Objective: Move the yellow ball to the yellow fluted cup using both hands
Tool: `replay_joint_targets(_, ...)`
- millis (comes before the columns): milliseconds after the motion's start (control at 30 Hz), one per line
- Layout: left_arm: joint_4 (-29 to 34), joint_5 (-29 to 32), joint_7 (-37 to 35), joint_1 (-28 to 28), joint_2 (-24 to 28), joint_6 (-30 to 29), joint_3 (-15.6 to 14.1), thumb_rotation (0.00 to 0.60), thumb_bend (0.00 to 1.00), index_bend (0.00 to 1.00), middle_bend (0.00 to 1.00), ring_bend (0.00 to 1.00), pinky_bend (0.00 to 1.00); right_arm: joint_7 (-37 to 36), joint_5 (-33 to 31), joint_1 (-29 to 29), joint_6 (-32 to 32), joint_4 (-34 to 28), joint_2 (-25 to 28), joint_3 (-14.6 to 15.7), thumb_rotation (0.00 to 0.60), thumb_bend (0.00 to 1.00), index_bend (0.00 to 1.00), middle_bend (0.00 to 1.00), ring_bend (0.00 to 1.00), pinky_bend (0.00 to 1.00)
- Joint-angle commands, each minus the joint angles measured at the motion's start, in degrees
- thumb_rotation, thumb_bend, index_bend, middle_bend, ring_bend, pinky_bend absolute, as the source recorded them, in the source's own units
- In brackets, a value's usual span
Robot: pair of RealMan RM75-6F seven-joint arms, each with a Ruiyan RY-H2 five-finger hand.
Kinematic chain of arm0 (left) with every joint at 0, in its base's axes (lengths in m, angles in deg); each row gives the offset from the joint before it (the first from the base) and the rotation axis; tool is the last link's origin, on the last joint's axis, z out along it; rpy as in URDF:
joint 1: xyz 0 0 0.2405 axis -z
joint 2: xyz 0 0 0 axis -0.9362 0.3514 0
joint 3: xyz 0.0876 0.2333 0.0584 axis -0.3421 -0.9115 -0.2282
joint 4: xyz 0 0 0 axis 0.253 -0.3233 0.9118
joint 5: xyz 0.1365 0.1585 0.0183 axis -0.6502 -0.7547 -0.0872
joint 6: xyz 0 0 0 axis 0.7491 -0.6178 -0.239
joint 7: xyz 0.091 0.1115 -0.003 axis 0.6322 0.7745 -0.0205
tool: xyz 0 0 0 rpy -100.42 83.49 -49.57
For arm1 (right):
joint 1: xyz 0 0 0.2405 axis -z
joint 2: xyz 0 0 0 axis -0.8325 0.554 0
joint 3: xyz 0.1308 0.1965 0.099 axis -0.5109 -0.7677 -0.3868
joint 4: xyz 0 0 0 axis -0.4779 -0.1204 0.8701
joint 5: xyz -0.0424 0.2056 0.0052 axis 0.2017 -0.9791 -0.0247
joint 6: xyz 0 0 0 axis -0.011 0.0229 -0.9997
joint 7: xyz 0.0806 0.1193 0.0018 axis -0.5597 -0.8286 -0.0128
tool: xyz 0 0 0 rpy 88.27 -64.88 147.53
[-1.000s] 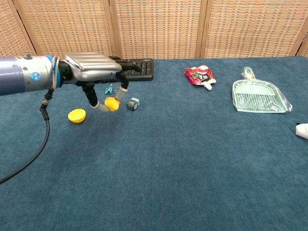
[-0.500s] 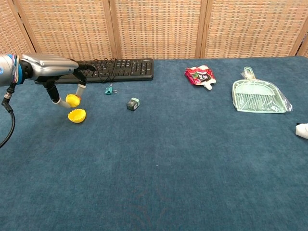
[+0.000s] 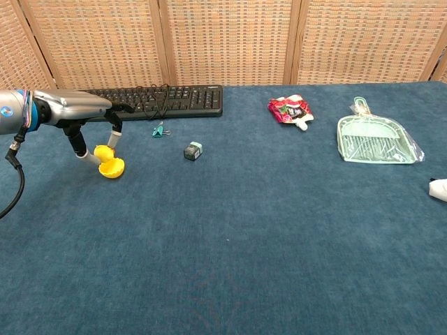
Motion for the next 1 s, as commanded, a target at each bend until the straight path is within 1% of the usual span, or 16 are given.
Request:
replay_joint_targets(33, -0.75, -0.01, -0.3, 0.18, -0.56, 0.66, -0.13, 0.6, 0.3, 0.59, 0.0, 0.0, 0.0, 0.24, 0.1, -0.02, -0.01, -0.03, -0.08, 0.01, 0.6, 0.0, 0.0, 0.0, 0.0, 0.0)
replay_joint_targets(400, -2.45, 0.61, -0.05, 1.03, -1.69, 2.6, -0.17, 0.6, 0.3, 0.59, 0.0, 0.0, 0.0, 1.25, -0.6, -0.09, 0.65, 0.33, -0.54, -0.26, 0.6, 0.0, 0.0, 0.0, 0.0, 0.0)
replay_joint_targets(567, -2.83, 1.32, 0.38, 1.11, -2.08, 3.23, -0.26, 0.6, 0.3, 0.54, 0.0, 0.0, 0.0, 1.43, -0.84, -0.02, 0.68, 0.37, -0.64, -0.41, 0.6, 0.0, 0.0, 0.0, 0.0, 0.0)
replay_joint_targets(833, -1.84, 1.35, 0.64, 1.01, -1.48, 2.97, -0.32, 0.6, 0.3, 0.27, 0.0, 0.0, 0.0, 1.85, -0.89, 0.0, 0.71, 0.28, -0.72, -0.5, 0.6, 0.0, 0.0, 0.0, 0.0, 0.0)
replay_joint_targets(1000, -0.27, 1.77, 0.8, 0.68, -0.4, 2.31, -0.09, 0.6, 0.3, 0.18, 0.0, 0.0, 0.0, 1.84, -0.83, 0.08, 0.64, 0.16, -0.72, -0.53, 0.6, 0.0, 0.0, 0.0, 0.0, 0.0)
